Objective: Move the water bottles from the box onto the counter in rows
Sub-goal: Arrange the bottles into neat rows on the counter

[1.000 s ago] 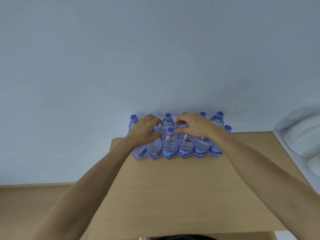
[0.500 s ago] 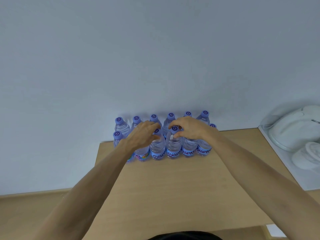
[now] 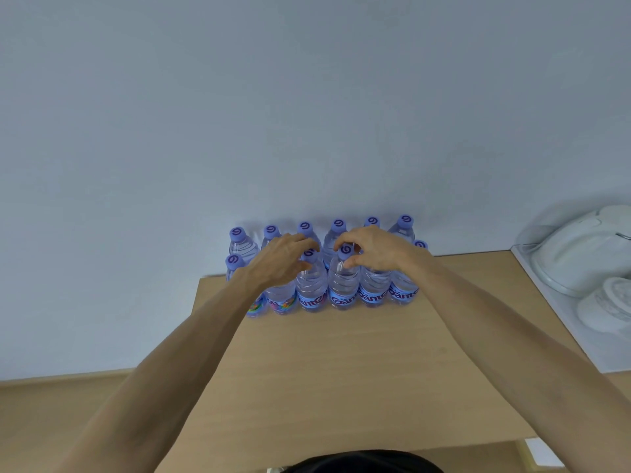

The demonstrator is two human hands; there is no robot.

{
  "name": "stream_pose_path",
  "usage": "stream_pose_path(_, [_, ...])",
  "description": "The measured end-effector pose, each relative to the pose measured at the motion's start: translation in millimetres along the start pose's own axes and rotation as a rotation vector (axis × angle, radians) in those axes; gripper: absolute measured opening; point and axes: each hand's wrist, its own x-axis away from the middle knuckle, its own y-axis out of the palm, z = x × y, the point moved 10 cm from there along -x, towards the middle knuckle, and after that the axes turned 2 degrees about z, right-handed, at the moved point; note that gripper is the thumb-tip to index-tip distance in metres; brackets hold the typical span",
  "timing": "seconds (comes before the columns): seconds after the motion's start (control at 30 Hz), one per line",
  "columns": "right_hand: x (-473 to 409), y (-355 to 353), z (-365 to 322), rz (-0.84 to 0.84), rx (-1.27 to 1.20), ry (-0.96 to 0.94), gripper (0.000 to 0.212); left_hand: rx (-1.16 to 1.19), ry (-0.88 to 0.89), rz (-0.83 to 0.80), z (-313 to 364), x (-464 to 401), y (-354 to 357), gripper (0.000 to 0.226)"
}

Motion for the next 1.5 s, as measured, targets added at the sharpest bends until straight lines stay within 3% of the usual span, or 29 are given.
stream_pose_path(0.23, [1, -1, -1, 0.030, -0.015, 0.013, 0.043, -0.145, -0.154, 0.031, -5, -5, 1, 0.042])
stream_pose_path(0.4, [2, -1, -1, 0.050, -0.019, 0.017, 0.044, -0.031, -0.039, 0.019, 2, -7, 3, 0.020])
stream_pose_path(0.53, [2, -1, -1, 0.060, -0.015, 0.012, 0.042, -0.011, 0.050, 0.011, 3, -4, 3, 0.027])
stream_pose_path(0.73, [2, 0, -1, 0.058, -0.027, 0.018, 0.042, -0.018, -0.078, 0.071, -12, 2, -1, 0.042])
stream_pose_path(1.0, [3, 0, -3, 0.059, -0.026, 0.013, 0.041, 0.089, -0.087, 0.036, -9, 4, 2, 0.023])
stream_pose_path(1.5, [1, 0, -3, 0.041, -0.004, 0.016, 0.042, 0.048, -0.103, 0.044, -9, 0, 4, 0.028])
